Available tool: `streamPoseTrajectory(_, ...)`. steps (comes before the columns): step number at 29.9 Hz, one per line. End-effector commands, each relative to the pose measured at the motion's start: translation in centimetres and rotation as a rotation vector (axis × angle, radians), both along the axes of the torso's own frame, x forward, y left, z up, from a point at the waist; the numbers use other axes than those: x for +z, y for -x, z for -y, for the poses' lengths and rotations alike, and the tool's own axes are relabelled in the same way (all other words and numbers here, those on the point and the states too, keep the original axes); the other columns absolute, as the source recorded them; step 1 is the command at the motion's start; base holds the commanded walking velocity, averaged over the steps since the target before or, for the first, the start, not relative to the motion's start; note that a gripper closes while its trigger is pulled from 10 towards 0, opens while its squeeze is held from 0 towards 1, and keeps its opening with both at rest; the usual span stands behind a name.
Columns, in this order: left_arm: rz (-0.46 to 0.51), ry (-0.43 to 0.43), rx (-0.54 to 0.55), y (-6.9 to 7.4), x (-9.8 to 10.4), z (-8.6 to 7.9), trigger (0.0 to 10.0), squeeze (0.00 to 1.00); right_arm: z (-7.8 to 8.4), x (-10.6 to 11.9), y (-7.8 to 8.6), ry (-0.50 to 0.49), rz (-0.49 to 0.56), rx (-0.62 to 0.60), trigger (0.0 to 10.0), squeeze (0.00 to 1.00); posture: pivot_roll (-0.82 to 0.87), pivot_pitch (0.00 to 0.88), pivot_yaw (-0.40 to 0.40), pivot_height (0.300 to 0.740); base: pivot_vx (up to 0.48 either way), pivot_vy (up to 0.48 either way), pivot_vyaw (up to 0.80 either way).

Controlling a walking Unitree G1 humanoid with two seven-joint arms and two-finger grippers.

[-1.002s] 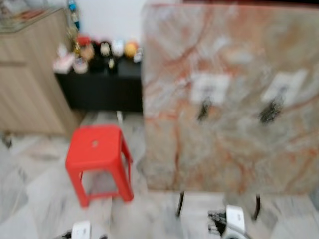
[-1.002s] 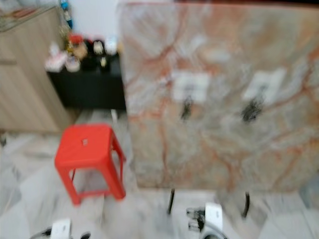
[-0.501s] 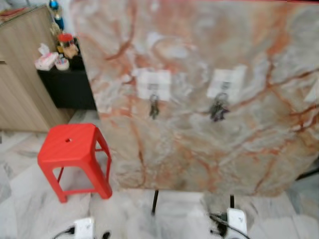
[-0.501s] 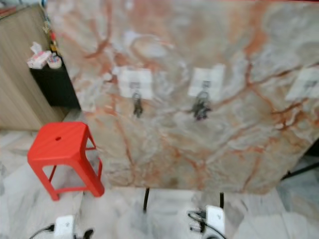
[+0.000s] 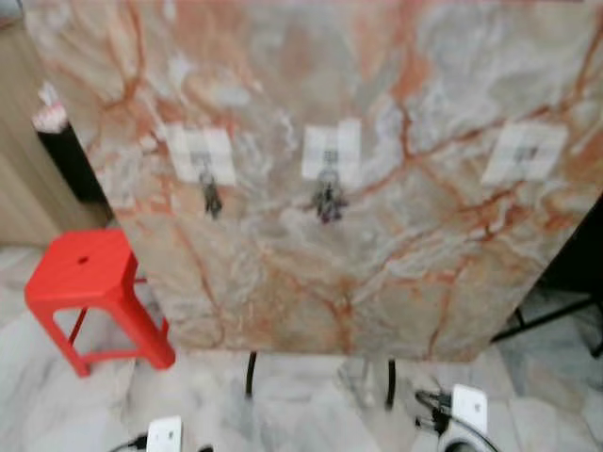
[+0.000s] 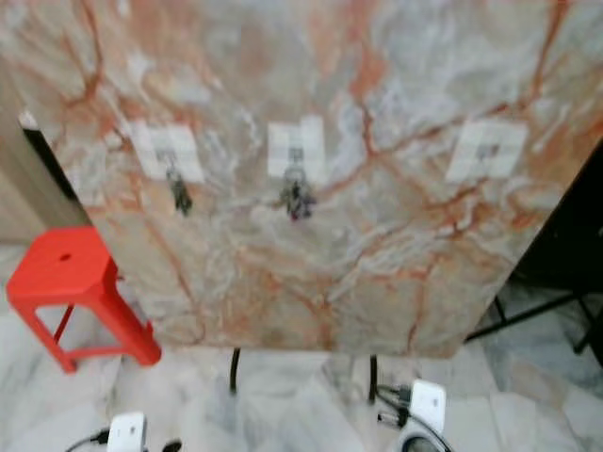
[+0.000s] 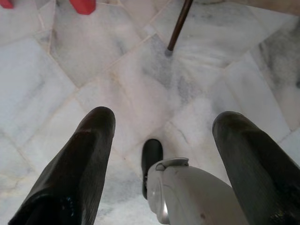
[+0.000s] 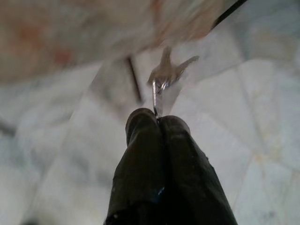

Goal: Hang keys on a hook

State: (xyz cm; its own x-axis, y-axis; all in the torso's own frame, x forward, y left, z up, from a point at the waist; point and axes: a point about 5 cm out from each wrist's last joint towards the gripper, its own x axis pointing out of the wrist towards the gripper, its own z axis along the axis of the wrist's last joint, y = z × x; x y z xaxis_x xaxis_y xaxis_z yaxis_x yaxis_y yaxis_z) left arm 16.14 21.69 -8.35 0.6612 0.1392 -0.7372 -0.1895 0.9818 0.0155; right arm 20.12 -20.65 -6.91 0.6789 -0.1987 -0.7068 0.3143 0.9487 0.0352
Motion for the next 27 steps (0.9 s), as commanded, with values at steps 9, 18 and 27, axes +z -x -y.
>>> streamPoseTrajectory(9, -0.027, -0.021, 0.007, 0.8, -0.2, -0.9, 10.0, 0.0, 2.3, 5.4, -5.9, 0.146, 0.311, -0.144, 10.0, 0.0, 0.01, 0.0, -0.023, 0.74, 0.0, 0.0, 0.0)
streamPoseTrajectory(18, -0.035, -0.023, -0.004, 1.0, -0.2, -1.0, 10.0, 0.0, 2.6, 10.5, -9.9, 0.209, 0.565, -0.198, 10.0, 0.0, 0.01, 0.0, -0.021, 0.74, 0.0, 0.0, 0.0)
streamPoseTrajectory(27, -0.053, -0.024, -0.004, 1.4, -0.5, -0.5, 10.0, 0.0, 2.0, 14.1, -10.4, 0.312, 0.778, -0.127, 10.0, 0.0, 0.02, 0.0, -0.031, 0.74, 0.0, 0.0, 0.0)
